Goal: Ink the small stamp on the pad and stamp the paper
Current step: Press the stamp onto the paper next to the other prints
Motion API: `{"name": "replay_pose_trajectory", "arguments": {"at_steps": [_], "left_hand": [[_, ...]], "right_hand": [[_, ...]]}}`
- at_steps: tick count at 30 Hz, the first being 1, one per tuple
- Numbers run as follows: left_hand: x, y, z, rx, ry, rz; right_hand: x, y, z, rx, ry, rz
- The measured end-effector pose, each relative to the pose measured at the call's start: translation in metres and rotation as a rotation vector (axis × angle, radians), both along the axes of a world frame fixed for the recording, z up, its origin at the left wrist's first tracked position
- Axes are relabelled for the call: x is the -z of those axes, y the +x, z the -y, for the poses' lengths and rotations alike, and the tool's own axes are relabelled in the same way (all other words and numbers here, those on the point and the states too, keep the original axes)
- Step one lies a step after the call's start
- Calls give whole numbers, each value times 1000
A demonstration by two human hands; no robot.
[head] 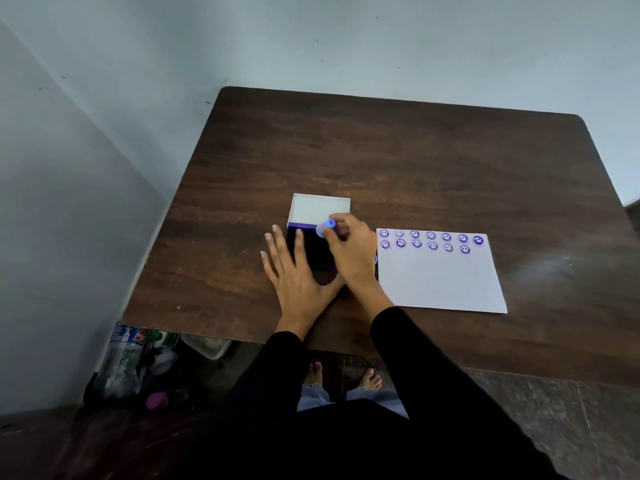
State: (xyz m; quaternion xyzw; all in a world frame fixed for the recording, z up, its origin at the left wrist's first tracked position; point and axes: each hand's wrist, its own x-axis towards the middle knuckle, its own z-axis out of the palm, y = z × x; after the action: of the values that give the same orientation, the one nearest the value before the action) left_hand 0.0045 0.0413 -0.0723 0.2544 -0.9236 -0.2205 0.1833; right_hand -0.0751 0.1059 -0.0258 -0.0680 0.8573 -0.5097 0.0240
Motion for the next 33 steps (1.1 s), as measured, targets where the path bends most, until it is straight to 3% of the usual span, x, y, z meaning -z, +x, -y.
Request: {"name": "replay_pose_trajectory", "arguments": {"at_steps": [3,8,17,23,28,33], "left_hand": [[-6,-14,-14,171,-44,-28],[-8,-38,-37,389,-126,144],[-9,-45,-44,319,-70,178],[-18,-71,-53,434,-108,440],[-21,-81,-53,435,-93,551],[-23,-87,-52,431,-110,621]], "right_hand": [[-13,-13,-15,177,-197,40],[-21,-25,-49,379,-347,45],[-14,-44,-121,637,-497,65],[-4,-55,-188,862,-745,128],[14,-53,-211,885,-691,171],[27,-52,-214,817,-424,129]]}}
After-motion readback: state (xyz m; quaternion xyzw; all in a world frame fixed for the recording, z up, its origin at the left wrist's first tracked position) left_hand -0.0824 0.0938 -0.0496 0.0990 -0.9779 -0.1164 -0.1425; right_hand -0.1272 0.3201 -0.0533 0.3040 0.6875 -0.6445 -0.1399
